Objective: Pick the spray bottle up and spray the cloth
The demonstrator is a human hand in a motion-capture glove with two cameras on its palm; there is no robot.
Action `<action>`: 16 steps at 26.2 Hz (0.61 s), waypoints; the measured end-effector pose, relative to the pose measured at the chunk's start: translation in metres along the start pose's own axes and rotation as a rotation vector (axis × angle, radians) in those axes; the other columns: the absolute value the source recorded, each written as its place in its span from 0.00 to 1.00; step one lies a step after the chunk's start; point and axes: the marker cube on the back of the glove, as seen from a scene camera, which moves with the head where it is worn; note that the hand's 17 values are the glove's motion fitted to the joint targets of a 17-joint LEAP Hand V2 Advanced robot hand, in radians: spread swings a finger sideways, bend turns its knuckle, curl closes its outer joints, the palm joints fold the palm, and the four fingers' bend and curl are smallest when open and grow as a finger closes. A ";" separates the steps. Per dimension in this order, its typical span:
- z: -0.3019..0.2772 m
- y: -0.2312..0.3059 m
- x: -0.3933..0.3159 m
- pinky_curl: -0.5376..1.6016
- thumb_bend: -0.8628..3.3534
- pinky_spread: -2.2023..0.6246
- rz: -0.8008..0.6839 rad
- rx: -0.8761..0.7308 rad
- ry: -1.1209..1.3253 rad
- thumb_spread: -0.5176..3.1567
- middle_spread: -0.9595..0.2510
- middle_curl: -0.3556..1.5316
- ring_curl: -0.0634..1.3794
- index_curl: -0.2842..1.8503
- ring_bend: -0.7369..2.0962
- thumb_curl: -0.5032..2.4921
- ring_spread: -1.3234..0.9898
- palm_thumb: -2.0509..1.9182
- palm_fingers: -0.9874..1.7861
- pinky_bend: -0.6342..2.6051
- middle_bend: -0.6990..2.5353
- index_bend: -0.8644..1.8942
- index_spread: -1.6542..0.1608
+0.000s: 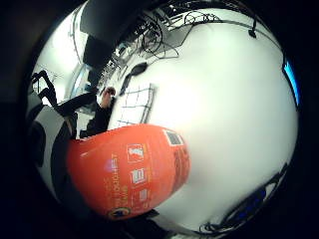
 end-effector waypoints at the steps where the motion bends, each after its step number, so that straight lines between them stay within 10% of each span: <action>1: -0.003 0.007 -0.006 0.44 0.21 0.67 0.019 -0.058 0.040 0.28 0.62 0.48 0.38 0.34 0.51 0.36 0.48 0.75 0.88 0.33 0.40 0.43 0.76; 16: 0.019 0.000 -0.087 0.45 0.20 0.67 0.284 -0.625 0.577 0.25 0.64 0.49 0.39 0.38 0.52 0.39 0.48 0.76 0.86 0.34 0.41 0.45 0.76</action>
